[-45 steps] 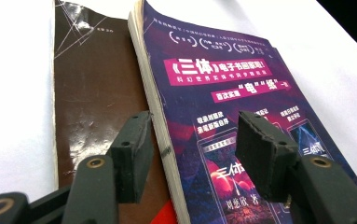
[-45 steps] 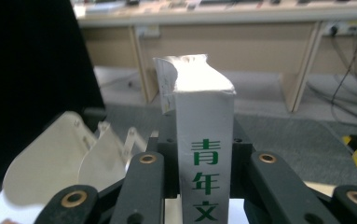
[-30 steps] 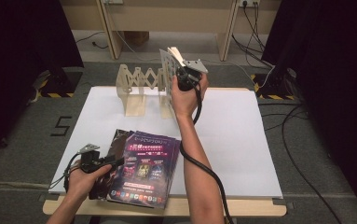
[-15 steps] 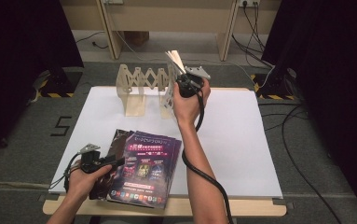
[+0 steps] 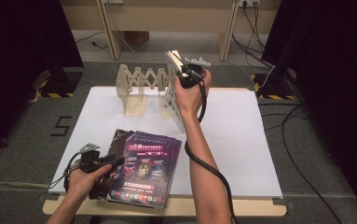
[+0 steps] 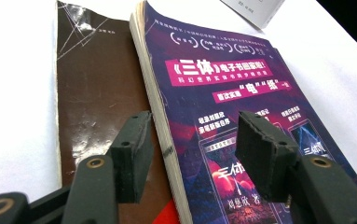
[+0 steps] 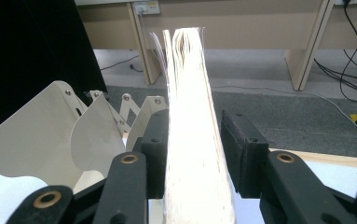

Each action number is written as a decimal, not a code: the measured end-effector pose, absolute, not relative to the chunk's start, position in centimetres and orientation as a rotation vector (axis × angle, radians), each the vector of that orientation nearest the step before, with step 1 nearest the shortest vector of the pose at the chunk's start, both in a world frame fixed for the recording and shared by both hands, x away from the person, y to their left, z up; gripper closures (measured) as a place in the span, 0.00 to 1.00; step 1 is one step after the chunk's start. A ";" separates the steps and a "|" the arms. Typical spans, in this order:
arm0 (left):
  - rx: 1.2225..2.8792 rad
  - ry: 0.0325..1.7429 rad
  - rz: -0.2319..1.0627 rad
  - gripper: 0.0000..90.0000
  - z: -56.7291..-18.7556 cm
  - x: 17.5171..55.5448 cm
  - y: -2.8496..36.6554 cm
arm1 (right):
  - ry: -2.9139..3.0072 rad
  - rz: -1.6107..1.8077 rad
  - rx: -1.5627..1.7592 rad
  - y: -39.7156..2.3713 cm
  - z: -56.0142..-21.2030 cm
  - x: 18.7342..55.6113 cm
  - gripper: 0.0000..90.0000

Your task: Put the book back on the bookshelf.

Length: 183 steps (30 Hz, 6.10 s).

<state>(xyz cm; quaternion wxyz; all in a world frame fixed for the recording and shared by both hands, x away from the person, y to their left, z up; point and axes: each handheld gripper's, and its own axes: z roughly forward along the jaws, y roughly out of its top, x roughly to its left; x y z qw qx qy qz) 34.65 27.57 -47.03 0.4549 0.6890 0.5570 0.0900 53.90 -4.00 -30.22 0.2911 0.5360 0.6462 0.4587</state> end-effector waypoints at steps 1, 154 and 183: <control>1.701 1.374 0.221 0.50 -47.0 34.7 27.6 | 1.728 1.216 1.432 -4.0 -30.2 54.0 0.72; 1.699 1.391 0.232 0.50 -47.4 35.1 27.1 | 1.731 1.250 1.465 -4.8 -31.7 48.7 0.63; 1.685 1.476 0.175 0.60 -47.7 38.5 26.2 | 2.010 1.236 1.651 -7.7 -39.4 43.3 0.63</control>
